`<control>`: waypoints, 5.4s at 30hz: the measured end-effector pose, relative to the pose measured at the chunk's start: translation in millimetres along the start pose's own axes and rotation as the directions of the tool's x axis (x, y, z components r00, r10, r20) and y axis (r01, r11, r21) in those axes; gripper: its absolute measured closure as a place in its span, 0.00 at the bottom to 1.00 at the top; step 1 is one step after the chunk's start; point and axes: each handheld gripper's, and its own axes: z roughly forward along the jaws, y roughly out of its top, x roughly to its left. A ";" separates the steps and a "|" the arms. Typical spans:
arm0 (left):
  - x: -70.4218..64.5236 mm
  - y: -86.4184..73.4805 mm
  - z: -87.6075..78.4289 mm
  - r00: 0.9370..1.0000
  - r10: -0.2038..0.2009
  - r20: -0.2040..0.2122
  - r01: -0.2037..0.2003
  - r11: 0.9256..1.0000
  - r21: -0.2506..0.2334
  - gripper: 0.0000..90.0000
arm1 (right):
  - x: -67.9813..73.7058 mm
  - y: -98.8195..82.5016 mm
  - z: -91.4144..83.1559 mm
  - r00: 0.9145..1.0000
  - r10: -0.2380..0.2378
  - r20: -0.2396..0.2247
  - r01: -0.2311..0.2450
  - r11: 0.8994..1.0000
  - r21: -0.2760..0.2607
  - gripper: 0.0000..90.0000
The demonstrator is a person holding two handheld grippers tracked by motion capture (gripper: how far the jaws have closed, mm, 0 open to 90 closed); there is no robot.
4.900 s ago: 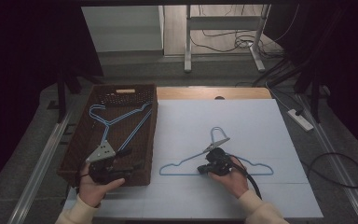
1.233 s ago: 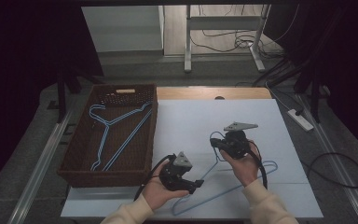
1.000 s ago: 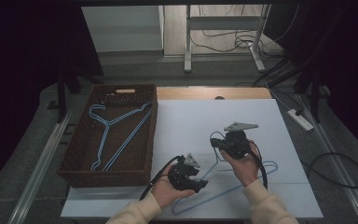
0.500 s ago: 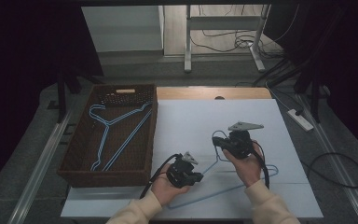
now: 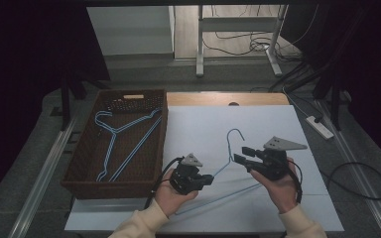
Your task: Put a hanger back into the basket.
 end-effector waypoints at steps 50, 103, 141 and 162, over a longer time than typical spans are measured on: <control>93.4 -9.2 -207.8 0.982 -0.110 -0.153 0.049 0.934 -0.354 0.97 | -49.2 -66.0 -30.5 0.993 0.009 0.119 -0.015 0.999 0.050 0.35; 187.0 -66.8 -208.6 0.906 -0.306 -0.292 0.256 0.946 -0.198 0.97 | -53.3 -71.7 -22.7 0.989 -0.003 0.149 -0.014 0.994 0.110 0.36; 153.8 -53.8 -215.8 0.913 -0.182 -0.365 0.108 0.971 -0.215 0.38 | -52.3 -71.3 -22.3 0.989 0.001 0.145 -0.017 0.994 0.112 0.36; 94.2 -80.4 -202.6 0.957 -0.095 -0.274 0.015 0.960 -0.281 0.34 | -53.0 -71.0 -26.0 0.989 0.006 0.146 -0.021 0.995 0.102 0.35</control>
